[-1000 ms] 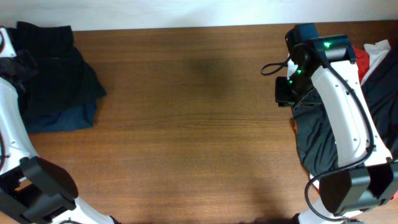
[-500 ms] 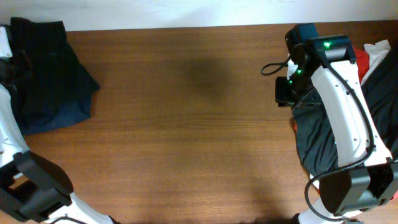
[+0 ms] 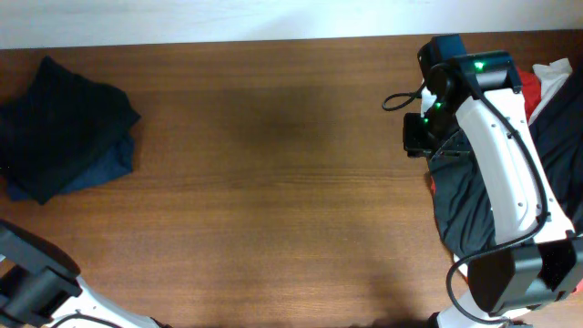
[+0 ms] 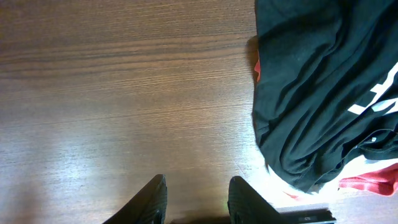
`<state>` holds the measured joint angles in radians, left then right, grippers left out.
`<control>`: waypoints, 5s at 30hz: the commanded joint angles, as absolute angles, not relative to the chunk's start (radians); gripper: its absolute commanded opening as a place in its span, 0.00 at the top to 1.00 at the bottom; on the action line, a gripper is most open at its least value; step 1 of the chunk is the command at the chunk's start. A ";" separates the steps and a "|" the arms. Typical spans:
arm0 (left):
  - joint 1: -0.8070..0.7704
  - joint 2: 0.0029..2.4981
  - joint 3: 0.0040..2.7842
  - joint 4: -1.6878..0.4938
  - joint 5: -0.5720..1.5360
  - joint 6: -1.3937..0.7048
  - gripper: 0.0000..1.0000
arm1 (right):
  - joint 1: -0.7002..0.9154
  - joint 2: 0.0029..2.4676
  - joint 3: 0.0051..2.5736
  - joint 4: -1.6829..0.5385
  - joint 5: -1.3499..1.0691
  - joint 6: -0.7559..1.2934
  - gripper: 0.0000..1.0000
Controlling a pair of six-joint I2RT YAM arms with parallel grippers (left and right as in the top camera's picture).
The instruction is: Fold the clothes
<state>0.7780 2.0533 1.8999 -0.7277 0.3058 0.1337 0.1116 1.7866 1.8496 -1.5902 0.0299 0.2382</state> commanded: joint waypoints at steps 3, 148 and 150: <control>0.635 2.031 1.912 -0.717 0.488 0.097 0.01 | 0.108 1.773 1.866 -1.594 0.046 0.241 0.63; -0.181 0.608 0.927 -1.034 0.047 -0.171 0.01 | -0.035 0.004 0.006 -0.075 -0.051 -0.026 0.01; -0.181 0.608 0.927 -1.034 0.047 -0.171 0.01 | -0.035 0.004 0.006 -0.075 -0.051 -0.026 0.01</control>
